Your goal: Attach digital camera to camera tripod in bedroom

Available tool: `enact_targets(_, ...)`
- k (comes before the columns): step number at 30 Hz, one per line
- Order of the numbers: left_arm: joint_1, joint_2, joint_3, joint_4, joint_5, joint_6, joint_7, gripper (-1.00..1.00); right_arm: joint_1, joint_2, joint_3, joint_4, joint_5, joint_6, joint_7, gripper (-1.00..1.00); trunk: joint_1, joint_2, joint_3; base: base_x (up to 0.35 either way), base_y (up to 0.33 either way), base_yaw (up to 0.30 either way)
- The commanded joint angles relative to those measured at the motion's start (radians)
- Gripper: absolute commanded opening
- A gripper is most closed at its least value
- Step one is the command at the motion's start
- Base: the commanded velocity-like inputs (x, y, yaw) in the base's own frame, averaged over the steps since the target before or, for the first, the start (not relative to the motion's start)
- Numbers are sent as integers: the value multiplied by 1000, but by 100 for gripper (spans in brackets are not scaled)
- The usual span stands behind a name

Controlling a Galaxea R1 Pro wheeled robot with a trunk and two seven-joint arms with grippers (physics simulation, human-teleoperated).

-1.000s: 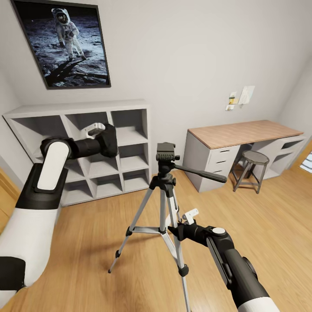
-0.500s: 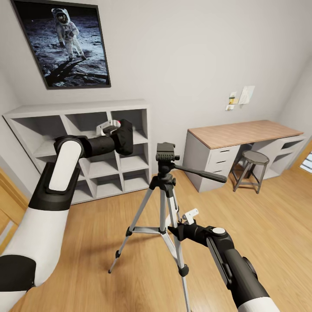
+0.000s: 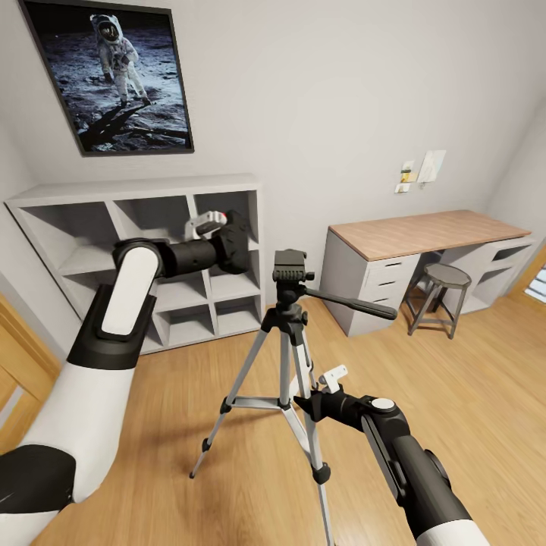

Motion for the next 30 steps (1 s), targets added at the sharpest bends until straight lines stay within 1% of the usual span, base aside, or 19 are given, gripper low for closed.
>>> enact_targets(1,-1,-5,-2,0,8,1,10,-100,-1,0,-3,58,47,-6,7,-100,1,-2,-2,0,0,0)
enact_targets(3,-1,-15,-3,13,8,-4,8,-100,-1,0,-3,58,47,-6,6,-100,1,-2,-2,0,0,0)
enact_targets(11,-1,-20,-4,26,9,-1,13,-100,-1,0,-3,58,47,-5,5,-100,1,-2,-2,0,0,0)
enact_targets(14,-1,-22,-4,28,20,1,13,-100,-1,0,-3,58,47,-4,6,-100,1,-2,-2,0,0,0)
enact_targets(18,-1,-24,-4,35,50,-2,13,-100,-1,0,-3,58,47,-4,7,-100,1,-2,-2,0,0,0)
enact_targets(20,-1,-24,-4,39,56,-5,15,-100,-1,0,-3,58,47,-4,7,-100,1,-2,-2,0,0,0)
enact_targets(25,-1,-22,-10,33,37,-31,21,-100,-1,0,-2,57,47,-4,5,-100,1,-2,-2,0,0,0)
enact_targets(26,-1,-19,-17,32,27,-36,23,-100,-1,0,-2,57,47,-4,5,-100,1,-2,-2,0,0,0)
enact_targets(28,-1,-17,-17,36,37,-36,23,-100,-1,0,-2,57,47,-4,6,-100,1,-2,-2,0,0,0)
enact_targets(30,-1,-18,-18,37,39,-37,25,-100,-1,0,-2,57,47,-4,6,-100,1,-2,-2,0,0,0)
